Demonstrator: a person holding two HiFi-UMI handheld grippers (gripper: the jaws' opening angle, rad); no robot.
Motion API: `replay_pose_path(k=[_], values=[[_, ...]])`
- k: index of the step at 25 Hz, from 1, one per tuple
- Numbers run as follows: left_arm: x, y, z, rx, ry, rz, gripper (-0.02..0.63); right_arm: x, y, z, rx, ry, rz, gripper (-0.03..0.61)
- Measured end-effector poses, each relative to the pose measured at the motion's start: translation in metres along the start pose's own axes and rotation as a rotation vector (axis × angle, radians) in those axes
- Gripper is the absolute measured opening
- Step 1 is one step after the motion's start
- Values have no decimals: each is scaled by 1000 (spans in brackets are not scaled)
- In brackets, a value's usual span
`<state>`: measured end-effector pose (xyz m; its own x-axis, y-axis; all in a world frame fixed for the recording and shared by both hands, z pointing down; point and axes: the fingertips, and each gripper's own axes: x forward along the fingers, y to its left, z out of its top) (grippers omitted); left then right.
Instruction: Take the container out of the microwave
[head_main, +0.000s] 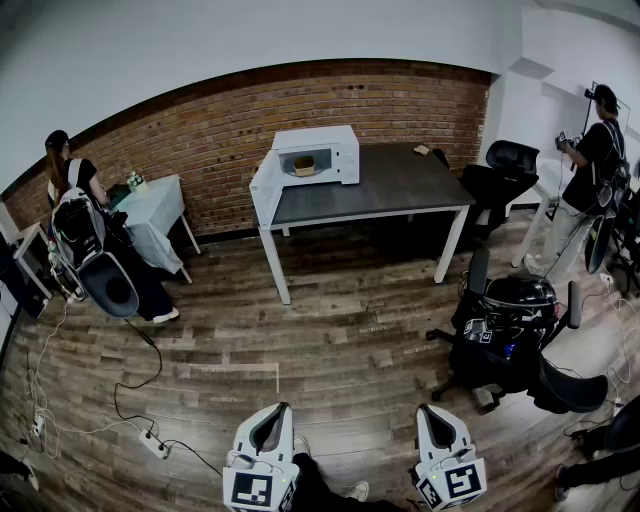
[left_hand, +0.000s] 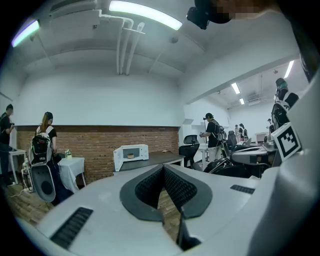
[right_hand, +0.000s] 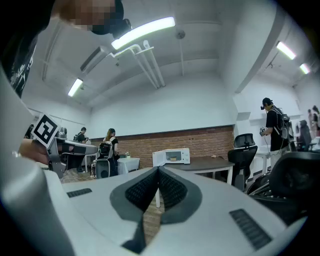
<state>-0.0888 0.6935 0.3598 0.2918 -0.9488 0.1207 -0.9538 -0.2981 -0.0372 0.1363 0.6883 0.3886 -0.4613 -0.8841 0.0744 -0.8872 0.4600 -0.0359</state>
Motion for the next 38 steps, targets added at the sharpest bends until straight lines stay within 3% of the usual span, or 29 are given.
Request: replay_pose_path(k=[13,19,22,30,38], values=[[6,1,-3,6,15,11,8,8,-6,-8,-19,29,1,63],[17,0,-19,14,74,-16,8,21,16,-17,27,16,144,63],[25,4,-26,16,99,-23,8,30,17,-25,12,40,131,63],[57,43,-29,4,123,-26,8,80,14,-26,34,92,106,63],[100,108,-18,-16,81,4,8,149,26,-8,-7,83,117,63]])
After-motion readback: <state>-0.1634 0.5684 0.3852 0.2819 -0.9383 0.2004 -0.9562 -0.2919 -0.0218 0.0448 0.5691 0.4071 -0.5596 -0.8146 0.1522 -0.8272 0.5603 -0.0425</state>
